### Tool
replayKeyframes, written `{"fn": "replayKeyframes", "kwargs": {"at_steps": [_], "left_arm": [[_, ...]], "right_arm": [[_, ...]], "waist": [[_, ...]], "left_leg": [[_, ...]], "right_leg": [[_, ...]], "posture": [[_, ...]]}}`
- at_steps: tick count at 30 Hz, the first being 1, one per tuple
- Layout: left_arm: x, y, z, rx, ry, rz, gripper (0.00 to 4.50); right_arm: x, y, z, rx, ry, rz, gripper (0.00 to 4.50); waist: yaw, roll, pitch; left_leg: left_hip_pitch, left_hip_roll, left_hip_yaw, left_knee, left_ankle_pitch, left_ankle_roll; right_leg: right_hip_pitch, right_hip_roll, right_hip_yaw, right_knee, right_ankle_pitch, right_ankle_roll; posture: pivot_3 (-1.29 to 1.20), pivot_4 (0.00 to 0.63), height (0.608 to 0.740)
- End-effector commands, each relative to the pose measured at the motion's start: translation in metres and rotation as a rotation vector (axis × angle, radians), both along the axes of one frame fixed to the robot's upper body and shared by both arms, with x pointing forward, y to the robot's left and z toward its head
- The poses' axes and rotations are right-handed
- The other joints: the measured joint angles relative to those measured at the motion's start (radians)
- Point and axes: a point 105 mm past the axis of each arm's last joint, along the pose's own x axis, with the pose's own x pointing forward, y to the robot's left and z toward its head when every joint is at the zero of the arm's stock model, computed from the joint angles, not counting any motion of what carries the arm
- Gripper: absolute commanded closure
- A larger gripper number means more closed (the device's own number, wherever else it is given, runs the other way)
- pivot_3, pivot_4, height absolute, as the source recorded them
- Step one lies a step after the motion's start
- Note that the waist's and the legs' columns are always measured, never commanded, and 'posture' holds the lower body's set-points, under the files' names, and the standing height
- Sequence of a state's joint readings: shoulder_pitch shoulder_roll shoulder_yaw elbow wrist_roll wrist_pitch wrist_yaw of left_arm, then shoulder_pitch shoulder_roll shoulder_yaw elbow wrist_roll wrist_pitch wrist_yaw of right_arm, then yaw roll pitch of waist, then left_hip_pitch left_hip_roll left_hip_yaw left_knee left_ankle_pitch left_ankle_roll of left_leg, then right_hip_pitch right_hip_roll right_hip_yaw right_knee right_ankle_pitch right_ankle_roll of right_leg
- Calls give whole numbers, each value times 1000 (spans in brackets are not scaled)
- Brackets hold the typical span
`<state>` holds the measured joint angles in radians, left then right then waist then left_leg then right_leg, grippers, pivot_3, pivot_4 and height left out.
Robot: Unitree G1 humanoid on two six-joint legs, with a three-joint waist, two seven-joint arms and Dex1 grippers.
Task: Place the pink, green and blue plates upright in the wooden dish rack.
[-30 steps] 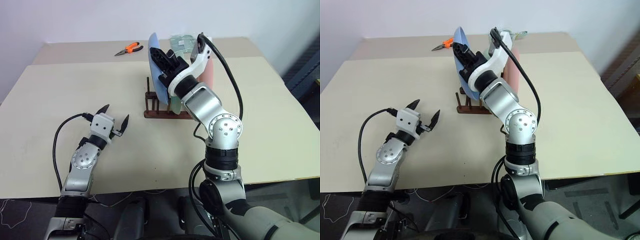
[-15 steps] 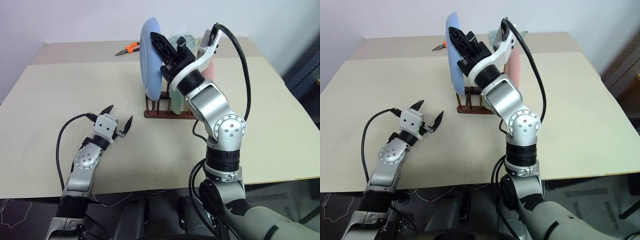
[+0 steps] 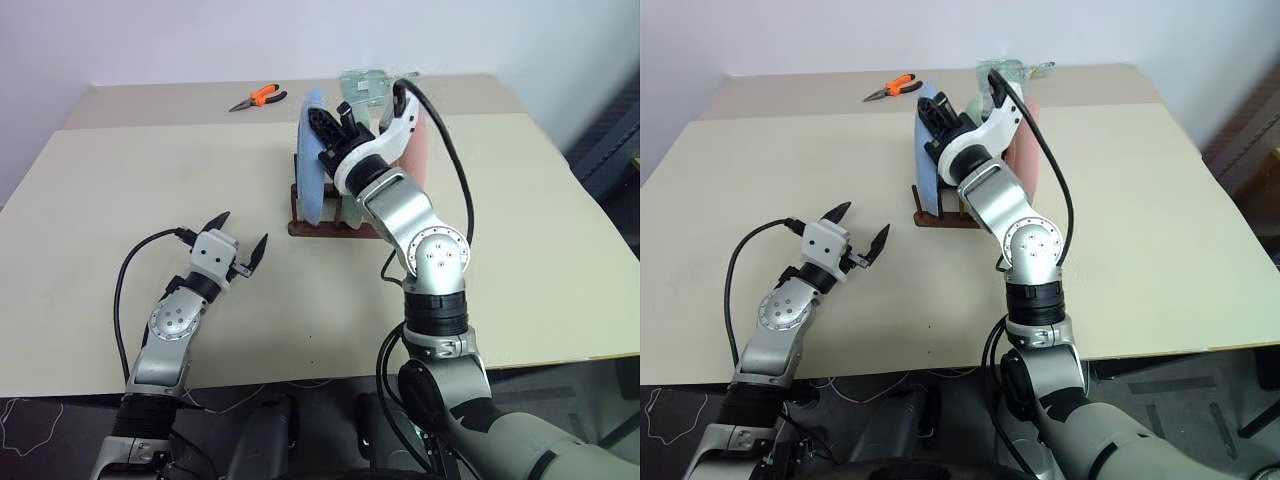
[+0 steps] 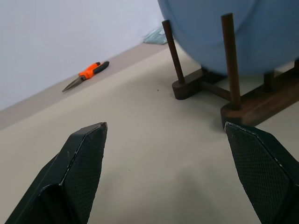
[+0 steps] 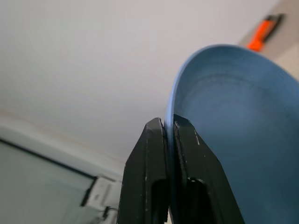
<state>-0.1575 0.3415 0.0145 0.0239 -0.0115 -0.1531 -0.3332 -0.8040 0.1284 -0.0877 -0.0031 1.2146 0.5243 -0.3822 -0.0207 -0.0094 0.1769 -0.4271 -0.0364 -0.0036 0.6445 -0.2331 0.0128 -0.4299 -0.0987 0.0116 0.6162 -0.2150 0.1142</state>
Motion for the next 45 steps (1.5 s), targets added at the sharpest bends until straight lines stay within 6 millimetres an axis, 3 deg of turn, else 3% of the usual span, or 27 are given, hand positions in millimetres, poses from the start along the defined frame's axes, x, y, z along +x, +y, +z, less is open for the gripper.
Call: {"fn": "replayKeyframes", "kwargs": {"at_steps": [1,6,13,16,17,20,24,26,29,31,35,45], "left_arm": [[-4,-7,10,-10,-36,-29,339],[-8,-13,7,-27,-14,-61,339],[-12,-18,4,-33,6,-85,339],[-13,-19,3,-33,8,-85,339],[-14,-18,3,-33,11,-79,339],[-16,-14,1,-27,18,-64,339],[-16,-8,-4,-17,29,-45,339],[-14,-7,-6,-16,33,-38,339],[-12,-7,-9,-19,41,-30,339],[-11,-6,-10,-21,46,-25,339],[-15,0,-13,-14,58,-22,339],[-25,12,-19,-2,98,-6,339]], "right_arm": [[-7,19,30,-1,-107,34,3073],[-11,19,53,-138,-287,-1,424],[-41,11,95,-367,-659,-30,424],[-52,-6,103,-519,-825,-96,424],[-57,-25,102,-603,-902,-146,424],[-61,-80,86,-860,-980,-262,424],[-45,-182,36,-1123,-723,-440,424],[-48,-215,10,-1190,-611,-458,424],[-55,-244,-34,-1288,-473,-408,424],[-60,-254,-63,-1285,-388,-349,424],[-70,-247,-100,-1339,-351,-212,424],[-60,-235,-119,-1342,-365,-162,424]], "waist": [[0,0,0],[-1,1,0],[5,1,1],[6,1,1],[6,1,1],[20,-1,-1],[31,-1,0],[33,-1,0],[29,-1,0],[28,0,0],[26,0,0],[34,0,0]], "left_leg": [[0,0,0,0,0,0],[0,0,0,0,0,0],[-1,0,0,0,0,0],[-1,0,0,0,0,0],[-1,0,0,0,0,0],[-2,0,-1,0,0,0],[-2,-1,1,1,-1,2],[-2,-1,1,1,-1,2],[-2,0,1,0,-1,2],[-2,0,1,0,-1,2],[-2,0,2,1,-1,2],[-2,0,2,1,-2,2]], "right_leg": [[0,0,0,0,0,0],[-1,0,0,0,0,0],[0,-1,0,-2,-1,-1],[0,-1,-1,-2,-1,-1],[0,-1,-1,-3,-1,-1],[2,-2,-4,-6,-1,-2],[4,-4,-3,-10,-2,-2],[4,-4,-3,-10,-2,-2],[4,-4,-2,-11,-1,-2],[4,-3,-2,-11,-1,-2],[4,-3,-2,-11,-1,-2],[5,-3,-2,-14,-1,-2]], "posture": [[0,150,738],[0,150,738],[0,150,738],[0,150,738],[0,150,738],[0,150,738],[0,150,738],[0,150,738],[0,150,738],[0,150,738],[0,150,738],[0,150,738]]}}
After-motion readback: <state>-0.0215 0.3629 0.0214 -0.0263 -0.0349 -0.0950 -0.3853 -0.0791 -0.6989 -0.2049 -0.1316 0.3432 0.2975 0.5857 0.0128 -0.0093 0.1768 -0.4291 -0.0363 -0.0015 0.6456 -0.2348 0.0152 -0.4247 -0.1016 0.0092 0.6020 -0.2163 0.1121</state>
